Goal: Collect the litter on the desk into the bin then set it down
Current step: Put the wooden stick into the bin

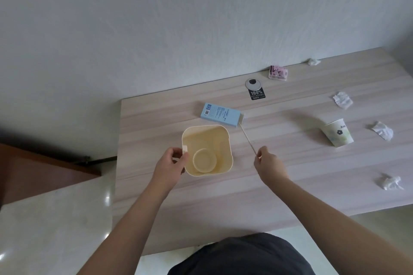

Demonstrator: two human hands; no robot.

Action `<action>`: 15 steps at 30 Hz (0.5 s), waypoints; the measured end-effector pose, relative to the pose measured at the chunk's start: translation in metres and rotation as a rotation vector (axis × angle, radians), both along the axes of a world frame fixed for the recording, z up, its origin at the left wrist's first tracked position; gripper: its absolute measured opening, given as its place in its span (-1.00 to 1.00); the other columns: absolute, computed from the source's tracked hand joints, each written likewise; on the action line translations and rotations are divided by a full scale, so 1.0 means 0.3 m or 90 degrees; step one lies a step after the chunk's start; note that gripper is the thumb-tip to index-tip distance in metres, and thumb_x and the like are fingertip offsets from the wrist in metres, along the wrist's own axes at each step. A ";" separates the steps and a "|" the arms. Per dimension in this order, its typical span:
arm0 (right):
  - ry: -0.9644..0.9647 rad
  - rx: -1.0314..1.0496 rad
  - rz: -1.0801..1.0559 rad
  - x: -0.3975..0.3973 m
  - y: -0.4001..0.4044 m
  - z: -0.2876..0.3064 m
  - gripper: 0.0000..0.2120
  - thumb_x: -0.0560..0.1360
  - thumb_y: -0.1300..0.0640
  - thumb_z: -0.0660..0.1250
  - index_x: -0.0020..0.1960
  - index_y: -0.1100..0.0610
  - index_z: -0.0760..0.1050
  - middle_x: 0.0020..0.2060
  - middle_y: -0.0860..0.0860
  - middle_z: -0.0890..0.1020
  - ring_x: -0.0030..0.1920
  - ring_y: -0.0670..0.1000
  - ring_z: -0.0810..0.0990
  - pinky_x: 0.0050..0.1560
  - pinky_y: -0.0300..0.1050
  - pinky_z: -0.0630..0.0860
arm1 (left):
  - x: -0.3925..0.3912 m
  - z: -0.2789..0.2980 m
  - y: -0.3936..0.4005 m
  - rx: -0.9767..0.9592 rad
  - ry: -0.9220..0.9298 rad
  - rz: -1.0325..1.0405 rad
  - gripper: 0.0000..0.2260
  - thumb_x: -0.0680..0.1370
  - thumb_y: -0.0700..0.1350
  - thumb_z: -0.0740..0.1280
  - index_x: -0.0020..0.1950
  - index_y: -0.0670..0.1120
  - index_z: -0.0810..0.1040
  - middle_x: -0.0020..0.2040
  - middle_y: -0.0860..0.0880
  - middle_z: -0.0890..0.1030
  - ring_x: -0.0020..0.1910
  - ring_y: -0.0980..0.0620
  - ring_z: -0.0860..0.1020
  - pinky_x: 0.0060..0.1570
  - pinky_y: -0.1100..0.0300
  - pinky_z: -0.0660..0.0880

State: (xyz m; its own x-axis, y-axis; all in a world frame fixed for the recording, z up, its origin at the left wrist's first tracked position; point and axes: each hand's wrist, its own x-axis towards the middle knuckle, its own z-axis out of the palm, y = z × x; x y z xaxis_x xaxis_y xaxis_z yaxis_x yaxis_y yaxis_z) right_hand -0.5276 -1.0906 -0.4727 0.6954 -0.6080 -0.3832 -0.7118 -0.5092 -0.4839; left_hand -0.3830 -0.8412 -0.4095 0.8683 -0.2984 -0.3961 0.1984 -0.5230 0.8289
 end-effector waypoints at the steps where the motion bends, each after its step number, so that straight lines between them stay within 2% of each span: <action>1: -0.051 0.005 -0.019 -0.015 0.002 0.033 -0.91 0.60 0.10 0.14 0.00 0.13 0.32 -0.22 0.14 0.62 -0.24 0.20 0.60 -0.23 0.05 0.54 | 0.002 -0.001 0.001 -0.001 0.004 -0.009 -0.90 0.56 0.01 0.37 -0.01 0.01 0.53 -0.11 0.03 0.61 -0.37 0.09 0.54 -0.30 0.26 0.50; 3: -0.155 -0.003 -0.062 -0.043 0.003 0.114 -0.92 0.61 0.06 0.16 0.00 0.06 0.33 -0.24 0.07 0.62 -0.29 0.11 0.64 -0.24 0.07 0.56 | 0.004 0.003 0.011 -0.006 0.008 -0.020 -0.88 0.55 0.00 0.37 0.01 -0.02 0.54 -0.11 0.02 0.61 -0.35 0.06 0.55 -0.26 0.21 0.51; 5: -0.231 -0.030 -0.072 -0.060 0.005 0.195 -0.95 0.61 0.05 0.18 -0.02 0.00 0.34 -0.27 -0.01 0.60 -0.36 -0.04 0.63 -0.28 -0.01 0.53 | 0.012 0.010 0.024 -0.027 0.004 -0.023 -0.87 0.55 -0.01 0.38 0.03 -0.03 0.55 -0.10 -0.01 0.62 -0.33 0.04 0.56 -0.22 0.15 0.52; 9: -0.242 -0.102 0.108 -0.062 0.058 0.359 -0.97 0.54 0.04 0.29 -0.04 -0.04 0.44 -0.36 -0.19 0.53 -0.35 -0.24 0.51 -0.36 -0.25 0.39 | 0.038 0.019 0.059 -0.051 0.008 -0.041 -0.85 0.54 0.05 0.37 0.03 0.01 0.56 -0.07 0.00 0.63 -0.28 0.06 0.59 -0.15 0.09 0.58; 12: -0.232 -0.156 0.205 -0.040 0.132 0.452 -0.97 0.52 0.06 0.34 -0.06 0.00 0.50 -0.40 -0.23 0.45 -0.39 -0.19 0.44 -0.36 -0.26 0.32 | 0.057 0.026 0.084 -0.062 0.003 -0.043 -0.85 0.57 0.08 0.32 0.02 0.03 0.54 -0.06 0.00 0.62 -0.29 0.06 0.58 -0.16 0.09 0.57; 15: -0.223 -0.209 0.254 -0.011 0.216 0.500 -0.92 0.53 0.07 0.34 -0.04 0.07 0.55 -0.32 -0.15 0.55 -0.33 -0.07 0.53 -0.30 -0.17 0.41 | 0.077 0.038 0.110 -0.054 -0.009 -0.053 -0.83 0.59 0.12 0.27 0.01 0.04 0.52 -0.11 0.01 0.62 -0.39 0.16 0.53 -0.27 0.19 0.52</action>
